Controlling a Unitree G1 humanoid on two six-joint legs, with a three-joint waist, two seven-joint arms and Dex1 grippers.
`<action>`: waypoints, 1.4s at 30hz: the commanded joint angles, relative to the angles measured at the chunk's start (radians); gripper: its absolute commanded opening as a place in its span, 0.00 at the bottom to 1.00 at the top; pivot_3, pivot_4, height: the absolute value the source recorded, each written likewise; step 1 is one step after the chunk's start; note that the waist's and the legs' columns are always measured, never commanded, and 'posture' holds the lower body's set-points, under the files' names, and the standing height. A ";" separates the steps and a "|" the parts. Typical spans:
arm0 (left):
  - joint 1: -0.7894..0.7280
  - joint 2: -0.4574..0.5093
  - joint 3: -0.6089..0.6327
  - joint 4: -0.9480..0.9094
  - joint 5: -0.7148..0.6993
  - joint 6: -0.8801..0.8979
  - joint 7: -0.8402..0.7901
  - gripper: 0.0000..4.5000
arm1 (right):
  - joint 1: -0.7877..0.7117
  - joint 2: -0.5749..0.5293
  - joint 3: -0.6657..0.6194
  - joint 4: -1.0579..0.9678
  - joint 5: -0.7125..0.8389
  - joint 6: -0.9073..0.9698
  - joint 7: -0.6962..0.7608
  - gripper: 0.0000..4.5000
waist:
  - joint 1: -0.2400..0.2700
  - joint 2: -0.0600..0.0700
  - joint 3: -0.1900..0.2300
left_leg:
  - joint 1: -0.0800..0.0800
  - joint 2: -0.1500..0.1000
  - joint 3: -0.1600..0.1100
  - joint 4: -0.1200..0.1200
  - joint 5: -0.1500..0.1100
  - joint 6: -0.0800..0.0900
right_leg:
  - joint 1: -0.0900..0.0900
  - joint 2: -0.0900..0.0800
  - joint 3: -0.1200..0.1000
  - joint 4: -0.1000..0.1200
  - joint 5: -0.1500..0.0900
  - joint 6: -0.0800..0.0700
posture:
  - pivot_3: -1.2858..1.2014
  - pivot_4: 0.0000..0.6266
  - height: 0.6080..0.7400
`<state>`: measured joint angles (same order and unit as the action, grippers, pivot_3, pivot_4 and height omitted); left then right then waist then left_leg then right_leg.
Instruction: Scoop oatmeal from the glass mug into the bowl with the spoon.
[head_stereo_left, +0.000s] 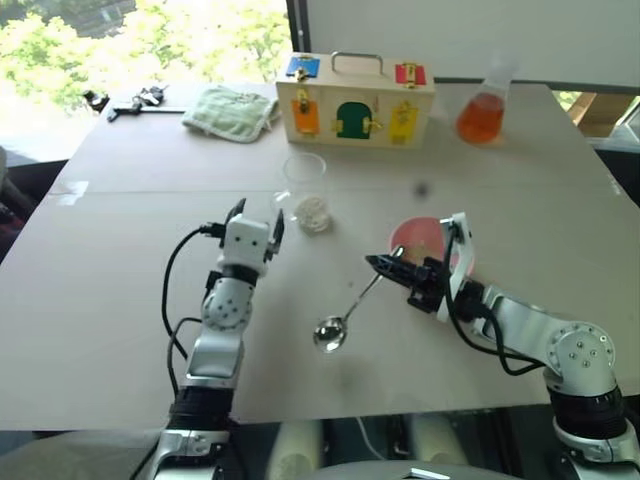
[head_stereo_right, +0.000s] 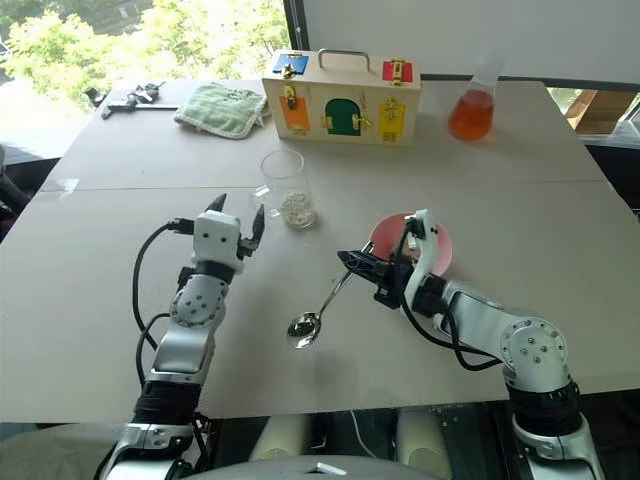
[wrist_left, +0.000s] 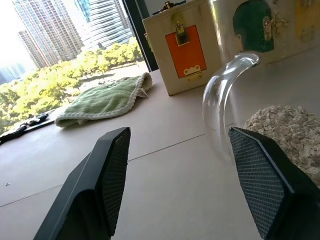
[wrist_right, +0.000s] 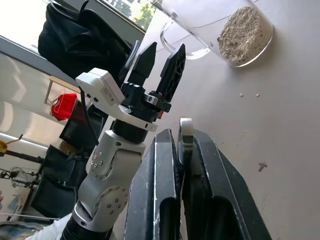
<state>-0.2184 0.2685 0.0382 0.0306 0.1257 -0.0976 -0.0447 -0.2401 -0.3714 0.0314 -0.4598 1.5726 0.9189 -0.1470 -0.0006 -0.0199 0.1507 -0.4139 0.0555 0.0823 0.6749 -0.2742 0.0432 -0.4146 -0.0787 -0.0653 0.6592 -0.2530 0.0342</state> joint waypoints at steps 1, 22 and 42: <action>-0.038 -0.001 0.017 0.014 -0.007 -0.031 0.008 0.73 | 0.000 -0.003 0.001 -0.043 0.015 -0.014 0.008 0.00 | 0.002 0.000 0.000 | 0.000 0.000 0.000 0.000 0.000 0.000 | 0.000 0.000 0.000 0.000 0.000 0.000 | 0.52 0.24 1.00; -0.164 -0.046 0.018 0.108 -0.105 0.055 -0.055 0.17 | -0.002 -0.008 0.004 -0.046 -0.005 -0.023 0.013 0.00 | 0.013 0.000 0.000 | -0.001 -0.001 -0.001 0.005 0.000 0.000 | 0.001 0.001 -0.001 0.002 0.000 0.000 | 0.52 0.24 1.00; -0.167 -0.071 -0.024 0.025 -0.184 0.222 -0.166 0.01 | -0.664 -0.183 -0.099 0.226 -0.267 -0.075 0.113 0.00 | 0.017 0.001 0.000 | -0.002 -0.001 -0.003 0.009 0.001 -0.001 | 0.002 0.002 -0.003 0.002 0.000 0.000 | 0.52 0.24 1.00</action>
<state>-0.3835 0.2015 0.0451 0.0910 -0.0448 0.0689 -0.1751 -0.8503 -0.5709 -0.0677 -0.2535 1.3830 0.8848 -0.0687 0.0164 -0.0185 0.1509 -0.4162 0.0543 0.0793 0.6835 -0.2730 0.0411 -0.4122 -0.0769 -0.0686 0.6610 -0.2526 0.0346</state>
